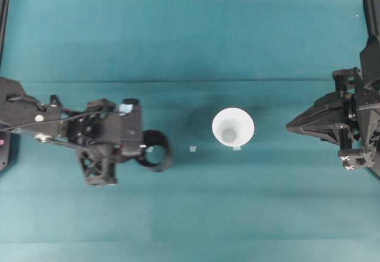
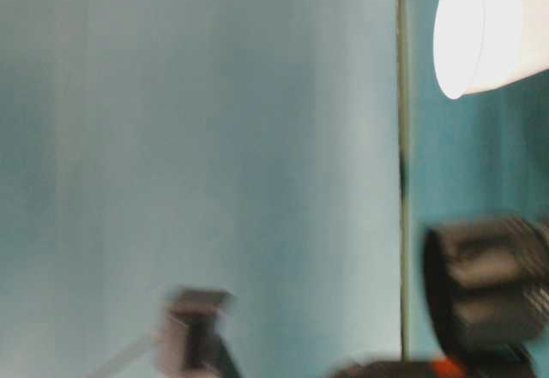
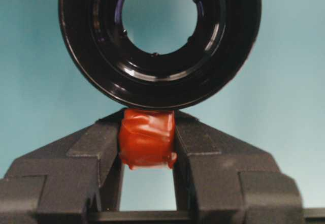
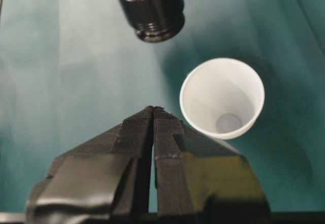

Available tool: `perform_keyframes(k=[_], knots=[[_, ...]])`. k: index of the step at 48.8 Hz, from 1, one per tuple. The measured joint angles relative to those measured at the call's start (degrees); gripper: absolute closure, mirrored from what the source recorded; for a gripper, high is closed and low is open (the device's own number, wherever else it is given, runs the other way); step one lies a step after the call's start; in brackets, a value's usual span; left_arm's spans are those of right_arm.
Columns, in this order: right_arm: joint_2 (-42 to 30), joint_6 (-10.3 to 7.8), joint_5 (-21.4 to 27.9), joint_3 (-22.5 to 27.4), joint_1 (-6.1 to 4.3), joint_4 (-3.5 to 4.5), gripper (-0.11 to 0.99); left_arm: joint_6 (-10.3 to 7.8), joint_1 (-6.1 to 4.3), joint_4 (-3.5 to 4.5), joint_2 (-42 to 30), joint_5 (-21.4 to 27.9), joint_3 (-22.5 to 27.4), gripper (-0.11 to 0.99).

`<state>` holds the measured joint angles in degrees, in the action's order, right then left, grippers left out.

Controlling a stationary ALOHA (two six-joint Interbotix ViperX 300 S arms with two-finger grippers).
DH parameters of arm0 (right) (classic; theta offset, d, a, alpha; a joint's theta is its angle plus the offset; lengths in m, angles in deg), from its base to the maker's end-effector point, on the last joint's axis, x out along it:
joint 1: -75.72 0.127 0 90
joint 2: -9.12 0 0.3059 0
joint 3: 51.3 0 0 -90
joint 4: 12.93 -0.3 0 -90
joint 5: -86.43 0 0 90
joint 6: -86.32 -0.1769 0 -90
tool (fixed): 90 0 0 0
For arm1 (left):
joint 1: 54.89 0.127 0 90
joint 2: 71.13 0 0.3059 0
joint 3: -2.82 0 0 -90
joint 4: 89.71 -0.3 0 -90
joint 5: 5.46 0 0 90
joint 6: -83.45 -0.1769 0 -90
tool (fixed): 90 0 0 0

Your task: Put the paper cup into the moved red handle cup holder.

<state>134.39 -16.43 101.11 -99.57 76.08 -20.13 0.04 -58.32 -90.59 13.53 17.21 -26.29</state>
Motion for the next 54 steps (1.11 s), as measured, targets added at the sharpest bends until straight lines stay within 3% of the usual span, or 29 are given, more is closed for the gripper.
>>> perform_keyframes(k=[8, 22, 30, 36, 41, 54], knots=[[0.1, 0.0, 0.0, 0.0, 0.0, 0.0, 0.97, -0.35, 0.09, -0.09, -4.0, 2.5, 6.7, 0.6], [0.0, 0.0, -0.1, 0.0, 0.0, 0.0, 0.97, -6.33, 0.53, -0.18, -11.5, 8.7, 14.4, 0.6], [0.0, 0.0, 0.0, 0.0, 0.0, 0.0, 0.97, -7.29, 2.64, -0.18, -12.5, 9.1, 15.3, 0.59], [0.0, 0.0, 0.0, -0.1, 0.0, 0.0, 0.97, -7.47, 5.01, -0.18, -12.6, 9.1, 15.3, 0.6], [0.0, 0.0, 0.0, -0.2, 0.0, 0.0, 0.97, -7.56, 5.98, -0.26, -12.9, 9.1, 15.1, 0.6], [0.1, 0.0, 0.0, -0.4, 0.0, 0.0, 0.97, -7.73, 4.66, -0.26, -14.2, 9.1, 15.0, 0.6]])
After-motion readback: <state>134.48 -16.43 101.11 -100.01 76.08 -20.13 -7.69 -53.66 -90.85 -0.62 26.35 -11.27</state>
